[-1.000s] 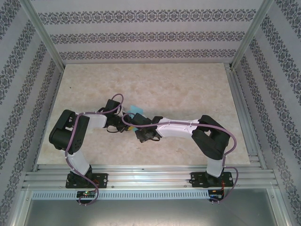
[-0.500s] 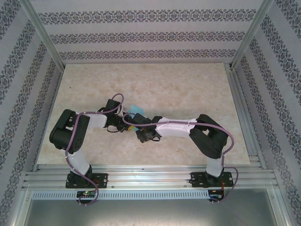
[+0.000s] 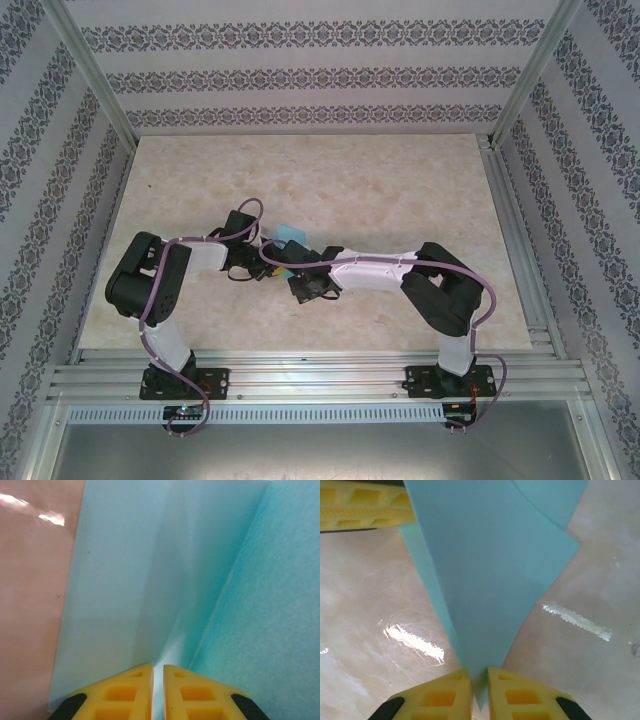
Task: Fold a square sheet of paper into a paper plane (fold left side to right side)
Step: Fourth fold the wing at the center of the table.
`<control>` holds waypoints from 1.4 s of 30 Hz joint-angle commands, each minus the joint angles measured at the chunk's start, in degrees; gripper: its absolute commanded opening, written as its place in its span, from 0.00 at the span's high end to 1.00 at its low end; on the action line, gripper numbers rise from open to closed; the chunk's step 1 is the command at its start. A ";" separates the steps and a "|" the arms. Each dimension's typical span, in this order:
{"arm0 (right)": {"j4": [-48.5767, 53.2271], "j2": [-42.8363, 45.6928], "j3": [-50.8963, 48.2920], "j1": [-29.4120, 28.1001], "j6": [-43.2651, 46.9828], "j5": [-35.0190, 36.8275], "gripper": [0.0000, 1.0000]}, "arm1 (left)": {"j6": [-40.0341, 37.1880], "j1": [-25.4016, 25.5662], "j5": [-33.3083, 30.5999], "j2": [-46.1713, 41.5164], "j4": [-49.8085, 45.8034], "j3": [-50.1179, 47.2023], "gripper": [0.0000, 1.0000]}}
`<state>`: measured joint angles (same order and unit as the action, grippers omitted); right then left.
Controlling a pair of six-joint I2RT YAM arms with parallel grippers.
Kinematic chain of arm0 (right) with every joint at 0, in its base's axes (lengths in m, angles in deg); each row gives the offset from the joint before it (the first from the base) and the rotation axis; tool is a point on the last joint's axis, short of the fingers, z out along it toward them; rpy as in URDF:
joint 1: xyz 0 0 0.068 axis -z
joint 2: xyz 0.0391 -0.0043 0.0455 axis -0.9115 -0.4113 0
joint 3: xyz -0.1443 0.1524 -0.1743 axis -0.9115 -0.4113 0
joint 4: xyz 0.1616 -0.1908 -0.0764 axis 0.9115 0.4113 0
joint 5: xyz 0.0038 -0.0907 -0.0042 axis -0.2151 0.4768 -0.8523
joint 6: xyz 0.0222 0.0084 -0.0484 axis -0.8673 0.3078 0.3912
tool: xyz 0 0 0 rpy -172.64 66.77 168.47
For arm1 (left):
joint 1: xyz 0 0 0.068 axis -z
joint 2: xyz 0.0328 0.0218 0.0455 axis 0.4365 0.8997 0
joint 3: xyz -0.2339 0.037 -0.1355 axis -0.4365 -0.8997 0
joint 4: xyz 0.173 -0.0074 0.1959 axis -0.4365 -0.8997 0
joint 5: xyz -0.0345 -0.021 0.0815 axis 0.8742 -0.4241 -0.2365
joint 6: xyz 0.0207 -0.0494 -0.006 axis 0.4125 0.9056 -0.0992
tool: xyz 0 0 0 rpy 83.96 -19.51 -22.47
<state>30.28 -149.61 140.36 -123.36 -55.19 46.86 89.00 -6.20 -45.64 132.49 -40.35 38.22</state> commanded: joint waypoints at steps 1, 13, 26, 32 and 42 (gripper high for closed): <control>0.32 -1.04 1.34 -0.27 0.79 0.34 0.86 | -0.85 0.43 -1.77 1.78 -1.04 0.23 0.87; 0.09 -0.91 1.89 0.20 0.71 -1.77 0.88 | -0.95 0.44 -1.80 2.16 -0.94 -0.15 0.87; -0.29 -0.40 5.10 4.60 3.38 -5.94 0.77 | -1.41 0.39 -1.77 2.63 -1.07 -0.40 0.87; -0.38 -1.91 5.81 5.42 4.27 -7.19 0.79 | -1.59 0.37 -1.77 2.53 -1.51 -0.09 0.87; -5.71 -1.86 2.44 7.30 3.48 -14.06 0.88 | -2.72 0.40 -2.21 1.85 -3.22 0.06 0.87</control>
<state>28.30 -150.81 144.32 -117.40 -51.30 36.43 87.88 -6.20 -45.47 132.69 -40.39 38.33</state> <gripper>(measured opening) 0.118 0.132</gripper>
